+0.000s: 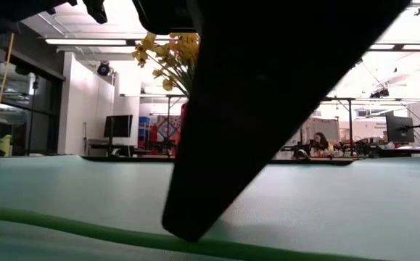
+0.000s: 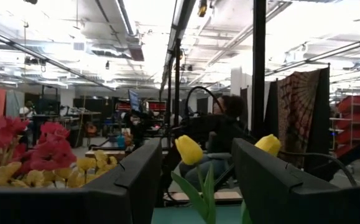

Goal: Sort flowers into vase by color
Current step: Put the yellow tulip into the red vase

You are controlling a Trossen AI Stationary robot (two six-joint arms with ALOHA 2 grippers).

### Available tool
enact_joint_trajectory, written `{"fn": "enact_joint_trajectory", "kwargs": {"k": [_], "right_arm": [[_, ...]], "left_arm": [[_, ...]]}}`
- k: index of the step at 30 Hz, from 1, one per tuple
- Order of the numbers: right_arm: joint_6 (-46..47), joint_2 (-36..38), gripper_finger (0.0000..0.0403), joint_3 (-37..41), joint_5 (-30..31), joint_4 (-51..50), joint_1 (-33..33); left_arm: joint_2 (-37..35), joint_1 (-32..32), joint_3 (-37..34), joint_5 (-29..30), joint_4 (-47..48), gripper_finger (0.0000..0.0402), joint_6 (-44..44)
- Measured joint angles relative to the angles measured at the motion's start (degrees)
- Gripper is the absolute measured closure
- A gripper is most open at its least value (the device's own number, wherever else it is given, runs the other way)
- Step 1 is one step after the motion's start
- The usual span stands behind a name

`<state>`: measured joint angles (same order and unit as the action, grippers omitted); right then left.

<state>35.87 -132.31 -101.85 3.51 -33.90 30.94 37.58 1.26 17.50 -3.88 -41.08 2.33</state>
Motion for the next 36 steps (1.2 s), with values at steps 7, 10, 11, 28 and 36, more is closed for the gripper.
{"fn": "enact_joint_trajectory", "kwargs": {"k": [7, 10, 11, 28, 36], "right_arm": [[-4.3, -0.2, 0.0155, 0.3, 0.1, -0.3, 0.9], [-6.3, -0.2, 0.0155, 0.4, 1.3, -0.3, 1.7], [-6.4, -0.3, 0.0155, 0.4, 2.1, -0.3, 1.9], [-5.2, -2.6, 0.0197, 0.2, 12.9, -1.9, 5.0], [-0.5, -2.6, 0.0383, -1.0, 12.9, -6.4, 4.2]], "left_arm": [[0.0, 0.0, 0.0, 0.0, 0.9, 0.0218, 1.6], [0.0, 0.0, 0.0, 0.0, 0.9, 0.0218, 2.0], [0.0, 0.0, 0.0, 0.0, 0.9, 0.0218, 2.0], [0.0, 0.0, 0.0, 0.1, 0.9, 0.0218, 2.0], [0.0, 0.0, 0.0, 0.1, 0.8, 0.0218, 2.0]]}}
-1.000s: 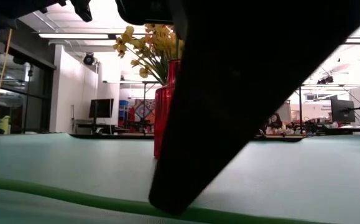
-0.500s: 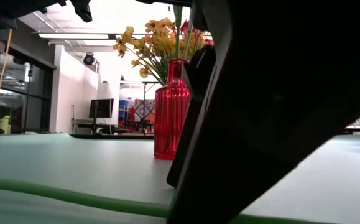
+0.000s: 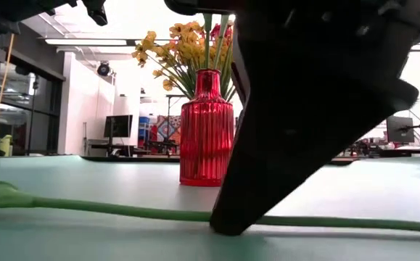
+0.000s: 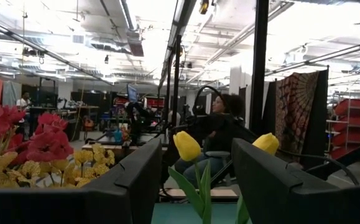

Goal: Sort flowers into vase by color
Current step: Put the yellow tulip into the red vase

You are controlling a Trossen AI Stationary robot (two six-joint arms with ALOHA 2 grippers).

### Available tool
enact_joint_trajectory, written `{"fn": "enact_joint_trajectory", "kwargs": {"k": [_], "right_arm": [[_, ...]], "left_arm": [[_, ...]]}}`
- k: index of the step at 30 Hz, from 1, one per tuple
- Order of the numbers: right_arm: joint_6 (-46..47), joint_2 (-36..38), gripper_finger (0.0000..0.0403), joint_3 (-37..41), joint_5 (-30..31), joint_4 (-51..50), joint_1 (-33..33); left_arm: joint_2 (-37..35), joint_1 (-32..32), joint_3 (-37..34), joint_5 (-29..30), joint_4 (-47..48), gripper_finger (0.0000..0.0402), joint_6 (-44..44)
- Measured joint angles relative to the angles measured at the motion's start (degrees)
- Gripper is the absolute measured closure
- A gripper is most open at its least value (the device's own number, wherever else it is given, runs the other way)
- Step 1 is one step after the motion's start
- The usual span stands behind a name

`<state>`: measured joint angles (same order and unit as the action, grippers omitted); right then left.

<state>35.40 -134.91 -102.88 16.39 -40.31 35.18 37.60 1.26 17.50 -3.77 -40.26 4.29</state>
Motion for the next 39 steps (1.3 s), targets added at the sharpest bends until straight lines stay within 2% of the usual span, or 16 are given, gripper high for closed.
{"fn": "enact_joint_trajectory", "kwargs": {"k": [3, 12, 16, 29, 34, 39], "right_arm": [[1.4, -0.1, 0.0389, -1.9, 0.4, -4.5, -0.1], [4.4, -0.5, 0.0401, -6.8, -0.1, -27.8, 0.1], [4.9, 0.2, 0.0402, -5.5, -0.5, -31.6, 1.2], [13.8, 3.2, 0.0403, 3.5, -8.7, -36.7, 6.2], [20.4, 8.7, 0.0403, 9.4, -14.1, -35.3, 8.0], [24.9, 16.2, 0.0403, 16.2, -17.1, -29.0, 9.1]], "left_arm": [[0.0, 0.0, 0.0, 0.0, 0.0, 0.0218, 0.0], [0.0, 0.0, 0.0, 0.0, 0.1, 0.0218, 0.1], [0.0, 0.0, 0.0, 0.0, 0.1, 0.0218, 0.2], [0.0, 0.0, 0.0, -0.1, 0.2, 0.0218, 0.2], [0.0, 0.0, 0.0, -0.1, 0.1, 0.0218, 0.2], [0.0, 0.0, 0.0, -0.1, 0.1, 0.0218, 0.2]]}}
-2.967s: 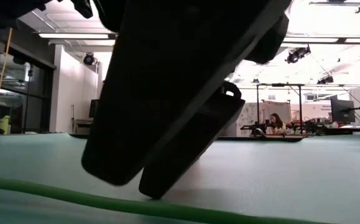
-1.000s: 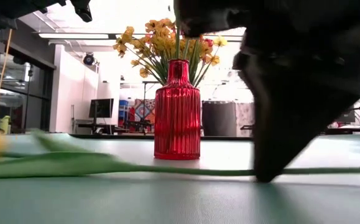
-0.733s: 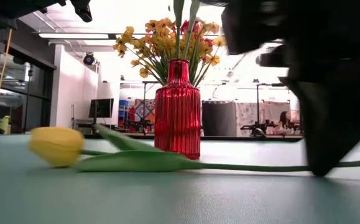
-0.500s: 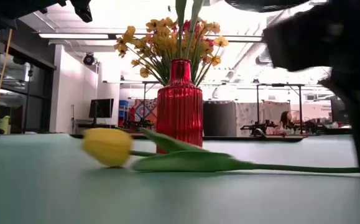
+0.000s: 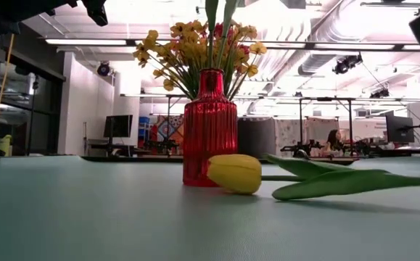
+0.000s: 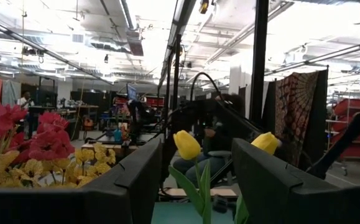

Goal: Sort flowers into vase by color
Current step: Put the yellow tulip into the red vase

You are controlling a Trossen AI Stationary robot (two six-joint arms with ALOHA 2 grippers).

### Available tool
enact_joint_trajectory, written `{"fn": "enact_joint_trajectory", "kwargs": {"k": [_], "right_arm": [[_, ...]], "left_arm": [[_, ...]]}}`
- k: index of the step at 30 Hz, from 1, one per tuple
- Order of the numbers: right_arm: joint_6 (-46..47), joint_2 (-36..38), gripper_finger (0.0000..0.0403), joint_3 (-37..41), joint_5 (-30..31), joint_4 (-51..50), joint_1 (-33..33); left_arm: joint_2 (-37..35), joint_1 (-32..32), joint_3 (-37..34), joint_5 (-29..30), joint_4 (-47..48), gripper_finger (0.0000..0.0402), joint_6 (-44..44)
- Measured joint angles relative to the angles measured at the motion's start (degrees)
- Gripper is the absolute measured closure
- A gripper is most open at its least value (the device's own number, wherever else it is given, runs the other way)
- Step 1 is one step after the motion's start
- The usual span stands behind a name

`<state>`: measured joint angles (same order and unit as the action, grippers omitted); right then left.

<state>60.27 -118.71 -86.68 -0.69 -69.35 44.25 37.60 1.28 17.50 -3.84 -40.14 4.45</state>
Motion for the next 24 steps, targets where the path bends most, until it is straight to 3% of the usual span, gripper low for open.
{"fn": "enact_joint_trajectory", "kwargs": {"k": [4, 14, 18, 24], "right_arm": [[4.7, 2.8, 0.0403, 3.9, 1.3, 2.6, 0.2], [6.7, 3.1, 0.0389, 4.4, 0.9, 5.3, -2.5], [6.9, 3.1, 0.0339, 4.4, 1.1, 5.5, -3.8], [5.1, 3.1, 0.0220, 4.4, 4.7, 11.1, -5.6]], "left_arm": [[0.0, 0.0, 0.0, 0.0, 0.0, 0.0218, 0.0], [0.0, 0.0, 0.0, 0.0, 0.0, 0.0218, 0.0], [0.0, 0.0, 0.0, 0.0, 0.0, 0.0218, 0.0], [0.0, 0.0, 0.0, 0.0, 0.0, 0.0218, 0.0]]}}
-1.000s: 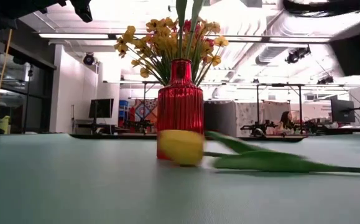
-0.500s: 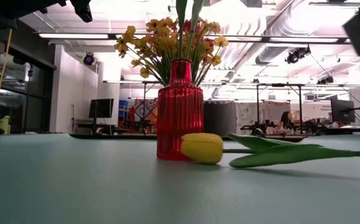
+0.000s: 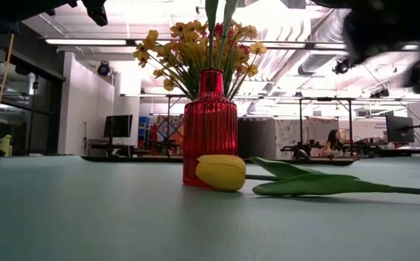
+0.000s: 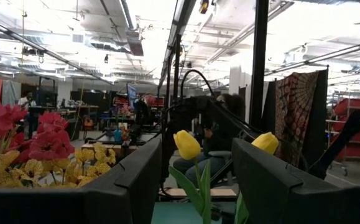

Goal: Sort flowers into vase by color
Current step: Put the yellow tulip into the red vase

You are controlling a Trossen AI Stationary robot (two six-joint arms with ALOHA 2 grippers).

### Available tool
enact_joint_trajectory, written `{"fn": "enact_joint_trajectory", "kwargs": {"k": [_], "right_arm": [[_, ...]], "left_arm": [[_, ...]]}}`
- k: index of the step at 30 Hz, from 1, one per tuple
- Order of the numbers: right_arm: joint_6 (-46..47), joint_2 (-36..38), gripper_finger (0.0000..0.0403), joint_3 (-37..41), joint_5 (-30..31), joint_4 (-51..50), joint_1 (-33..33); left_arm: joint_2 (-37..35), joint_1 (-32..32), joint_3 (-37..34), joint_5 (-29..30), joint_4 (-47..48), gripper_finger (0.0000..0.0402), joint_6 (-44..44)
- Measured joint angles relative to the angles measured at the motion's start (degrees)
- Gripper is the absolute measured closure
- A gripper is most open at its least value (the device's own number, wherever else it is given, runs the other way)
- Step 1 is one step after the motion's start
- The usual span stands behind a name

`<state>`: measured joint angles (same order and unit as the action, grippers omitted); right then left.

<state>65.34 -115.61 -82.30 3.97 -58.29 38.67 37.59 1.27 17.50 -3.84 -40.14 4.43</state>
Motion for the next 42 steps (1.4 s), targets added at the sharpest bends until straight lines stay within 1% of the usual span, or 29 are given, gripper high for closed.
{"fn": "enact_joint_trajectory", "kwargs": {"k": [4, 6, 9, 12, 15, 20, 22, 26, 29, 32, 35, 37, 40, 41, 42], "right_arm": [[-7.6, 0.0, 0.0156, 0.0, 5.0, 9.6, -2.2], [-10.1, 0.0, 0.0138, 0.0, 6.9, 11.4, -3.6], [-11.8, 0.0, 0.0127, 0.0, 8.5, 9.9, -5.6], [-13.1, 0.0, 0.0128, 0.0, 9.6, 7.0, -7.2], [-14.9, 0.0, 0.0134, 0.0, 9.2, 7.5, -8.1], [-16.8, 0.1, 0.0149, 0.3, 4.8, 10.0, -8.6], [-16.3, 0.1, 0.0156, 1.7, 3.2, 11.8, -8.7], [-15.4, 0.6, 0.0168, 6.7, 2.3, 17.9, -8.7], [-14.6, 0.7, 0.0177, 9.2, 2.2, 20.6, -9.0], [-14.9, 0.6, 0.0194, 9.4, 2.9, 20.7, -9.0], [-16.4, 0.5, 0.0232, 8.6, 3.0, 19.7, -9.0], [-16.6, 0.4, 0.0276, 7.9, 3.0, 18.5, -9.0], [-16.4, 0.2, 0.0363, 6.8, 2.7, 15.4, -8.4], [-16.3, 0.2, 0.0382, 6.6, 2.6, 14.6, -8.1], [-16.1, 0.2, 0.0389, 6.4, 2.6, 13.8, -7.7]], "left_arm": [[0.0, 0.0, 0.0, 0.0, 0.0, 0.0218, 0.0], [0.0, 0.0, 0.0, 0.0, 0.0, 0.0218, 0.0], [0.0, 0.0, 0.0, 0.0, 0.0, 0.0218, 0.0], [0.0, 0.0, 0.0, 0.0, 0.0, 0.0218, 0.0], [0.0, 0.0, 0.0, 0.0, 0.0, 0.0218, 0.0], [0.0, 0.0, 0.0, 0.0, 0.1, 0.0218, 0.1], [0.0, 0.0, 0.0, 0.0, 0.2, 0.0218, 0.6], [0.0, 0.0, 0.0, 0.0, 0.2, 0.0218, 1.4], [0.0, 0.0, 0.0, 0.0, 0.2, 0.0218, 1.4], [0.0, 0.0, 0.0, 0.0, 0.1, 0.0218, 1.4], [0.0, 0.0, 0.0, 0.0, 0.1, 0.0218, 1.4], [0.0, 0.0, 0.0, 0.0, 0.1, 0.0218, 1.4], [0.0, 0.0, 0.0, 0.0, 0.1, 0.0218, 1.4], [0.0, 0.0, 0.0, 0.0, 0.1, 0.0218, 1.4], [0.0, 0.0, 0.0, 0.0, 0.2, 0.0218, 1.4]]}}
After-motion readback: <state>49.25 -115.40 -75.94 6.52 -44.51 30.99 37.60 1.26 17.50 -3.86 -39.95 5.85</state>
